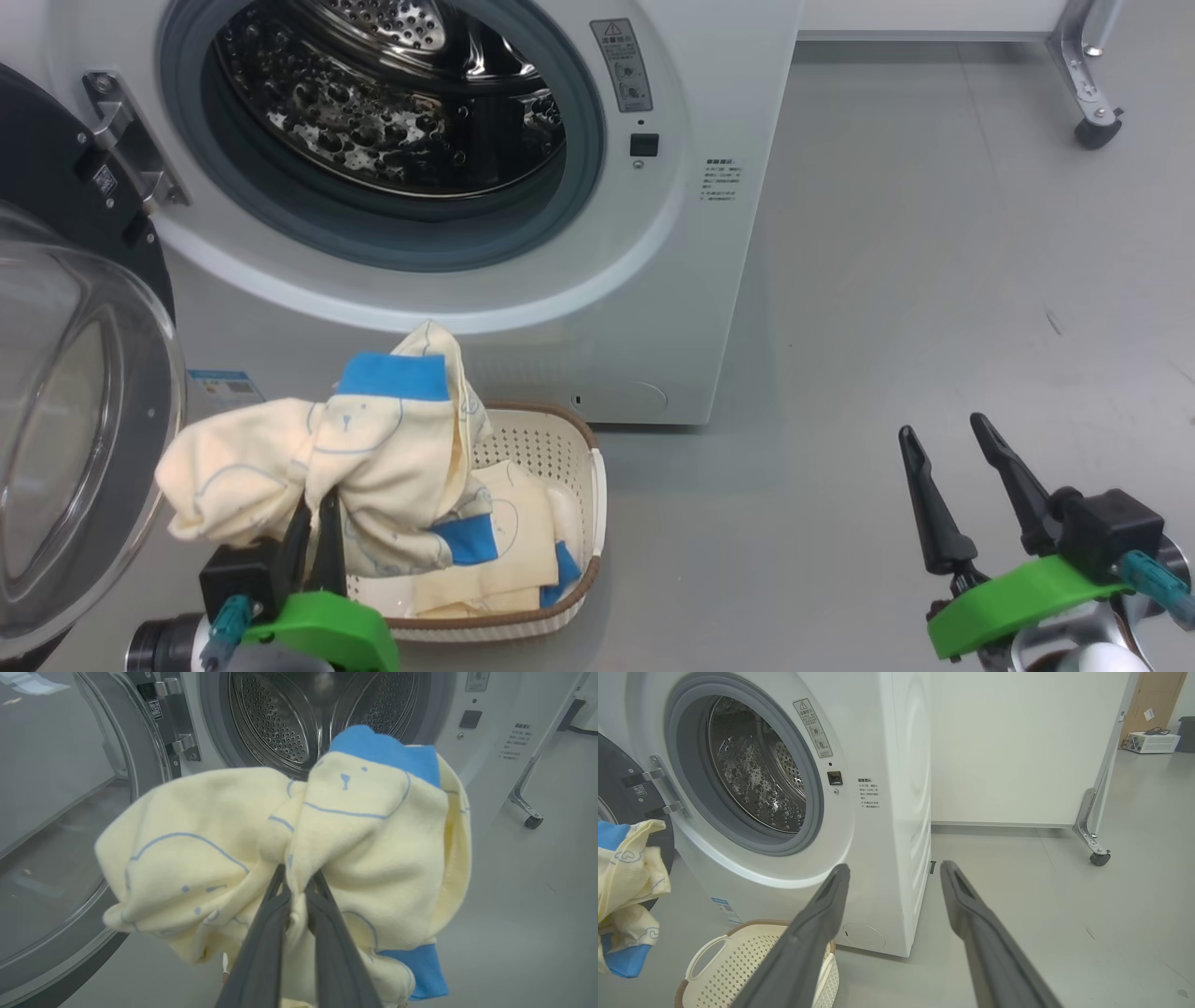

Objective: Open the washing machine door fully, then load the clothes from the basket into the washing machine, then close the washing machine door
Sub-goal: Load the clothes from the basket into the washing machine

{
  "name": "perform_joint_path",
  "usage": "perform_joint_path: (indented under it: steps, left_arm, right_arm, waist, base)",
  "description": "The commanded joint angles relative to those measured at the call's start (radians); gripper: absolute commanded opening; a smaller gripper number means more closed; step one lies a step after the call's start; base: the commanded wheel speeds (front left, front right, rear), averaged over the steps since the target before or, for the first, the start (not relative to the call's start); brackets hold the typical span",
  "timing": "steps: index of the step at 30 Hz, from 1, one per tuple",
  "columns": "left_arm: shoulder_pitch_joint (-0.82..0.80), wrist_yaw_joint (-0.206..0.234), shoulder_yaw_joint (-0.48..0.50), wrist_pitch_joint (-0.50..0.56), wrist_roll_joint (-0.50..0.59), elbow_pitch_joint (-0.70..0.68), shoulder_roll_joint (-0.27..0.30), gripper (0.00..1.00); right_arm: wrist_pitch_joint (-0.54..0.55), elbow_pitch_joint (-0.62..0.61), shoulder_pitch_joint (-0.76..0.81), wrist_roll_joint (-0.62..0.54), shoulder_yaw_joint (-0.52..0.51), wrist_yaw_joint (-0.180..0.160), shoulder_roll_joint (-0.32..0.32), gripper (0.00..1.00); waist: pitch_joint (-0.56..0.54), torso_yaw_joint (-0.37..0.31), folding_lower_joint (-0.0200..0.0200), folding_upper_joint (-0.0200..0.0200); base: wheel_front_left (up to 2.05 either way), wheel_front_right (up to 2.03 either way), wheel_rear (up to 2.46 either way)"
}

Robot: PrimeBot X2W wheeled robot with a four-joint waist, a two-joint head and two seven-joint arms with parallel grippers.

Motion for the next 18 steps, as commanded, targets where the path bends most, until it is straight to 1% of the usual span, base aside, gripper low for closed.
perform_joint_path:
  steps: [1,18]
  left_arm:
    - [-0.029,0.009,0.039,0.0,-0.004,-0.043,0.026,0.0]
    - [-0.019,0.019,0.023,0.009,-0.013,-0.05,0.03,0.0]
  right_arm:
    - [0.003,-0.039,-0.019,0.005,0.02,-0.003,-0.01,1.0]
    - [0.015,-0.05,-0.008,0.002,0.022,-0.003,-0.01,1.0]
  waist:
    - [-0.003,0.001,0.0001,0.0]
    - [-0.018,-0.006,0.0001,0.0]
  base:
    - [0.0,0.0,0.0]
    - [0.0,0.0,0.0]
